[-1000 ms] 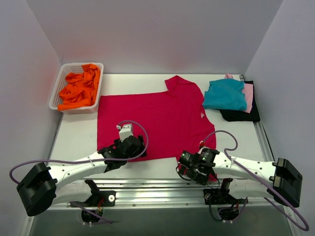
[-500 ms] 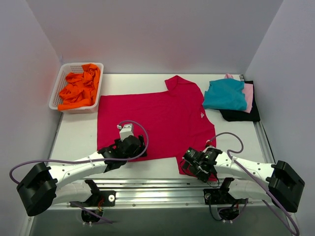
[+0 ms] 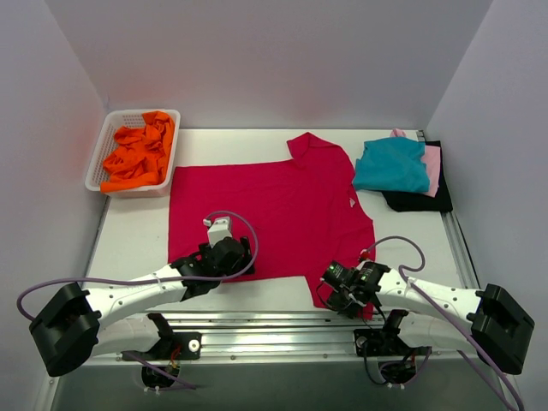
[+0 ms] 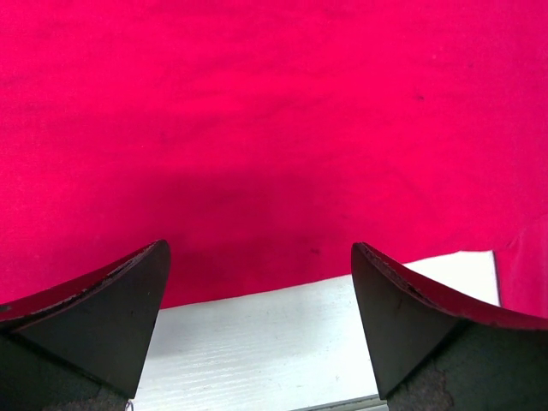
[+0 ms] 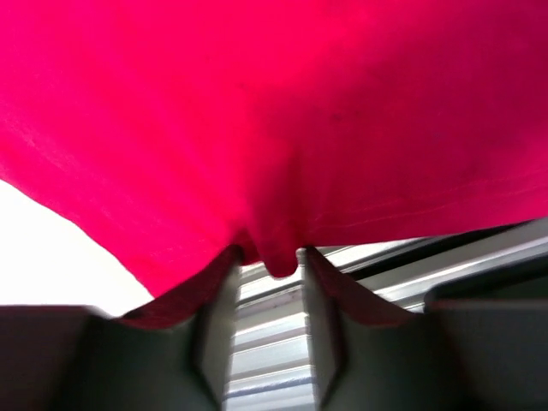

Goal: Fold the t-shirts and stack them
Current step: Grap the side of the flattened tshirt closest away from the robot with both arms

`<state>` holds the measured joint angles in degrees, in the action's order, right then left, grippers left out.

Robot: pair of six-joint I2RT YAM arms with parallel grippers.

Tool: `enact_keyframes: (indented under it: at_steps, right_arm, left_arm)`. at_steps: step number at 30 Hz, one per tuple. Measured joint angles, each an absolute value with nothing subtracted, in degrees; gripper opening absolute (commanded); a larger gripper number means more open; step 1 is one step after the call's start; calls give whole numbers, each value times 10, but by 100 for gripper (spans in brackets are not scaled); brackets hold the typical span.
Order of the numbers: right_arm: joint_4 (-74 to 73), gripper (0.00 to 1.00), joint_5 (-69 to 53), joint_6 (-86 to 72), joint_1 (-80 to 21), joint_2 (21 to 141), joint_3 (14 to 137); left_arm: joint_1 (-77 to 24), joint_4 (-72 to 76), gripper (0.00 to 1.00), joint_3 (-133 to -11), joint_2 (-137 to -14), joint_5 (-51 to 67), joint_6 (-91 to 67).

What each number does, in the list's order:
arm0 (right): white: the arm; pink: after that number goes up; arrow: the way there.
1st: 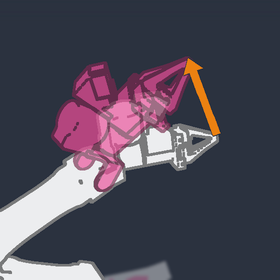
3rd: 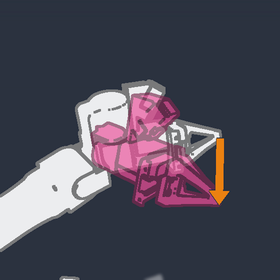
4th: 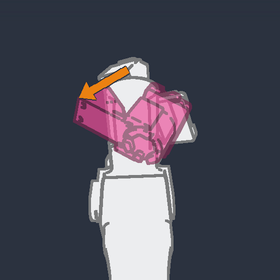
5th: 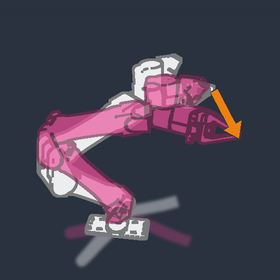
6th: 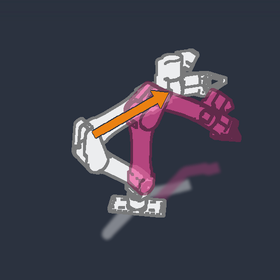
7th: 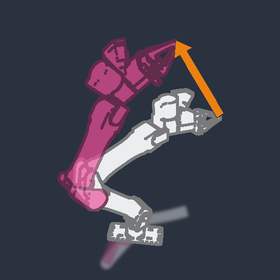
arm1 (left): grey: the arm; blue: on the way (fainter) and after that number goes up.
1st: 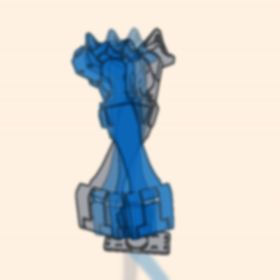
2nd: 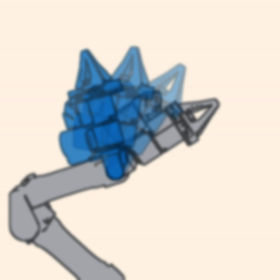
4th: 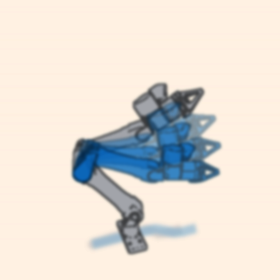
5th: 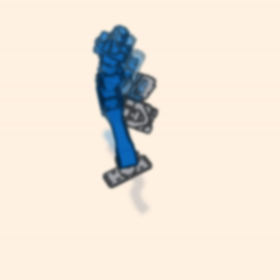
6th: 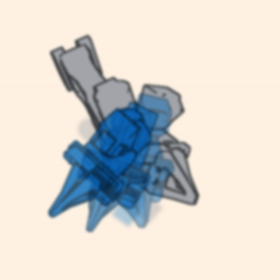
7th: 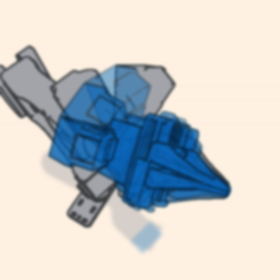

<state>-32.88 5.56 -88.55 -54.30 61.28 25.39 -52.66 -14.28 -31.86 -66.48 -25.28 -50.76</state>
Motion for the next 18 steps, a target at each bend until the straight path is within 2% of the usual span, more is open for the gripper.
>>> enact_keyframes:
  at_steps: [3, 7, 10, 18]
  right_arm:
    - [-326, 23, 44, -884, -542, 615, 255]
    - [-323, 8, 35, -880, -537, 622, 260]
    - [-316, 1, 36, -875, -535, 623, 260]
    - [-306, 0, 67, -870, -532, 627, 265]
  left_arm:
    - [-526, -143, 96, -319, -665, -253, -508]
    - [-524, -143, 96, -318, -665, -253, -508]
    - [-524, -144, 96, -318, -665, -253, -508]
    - [-526, -216, 96, -321, -627, -284, -546]
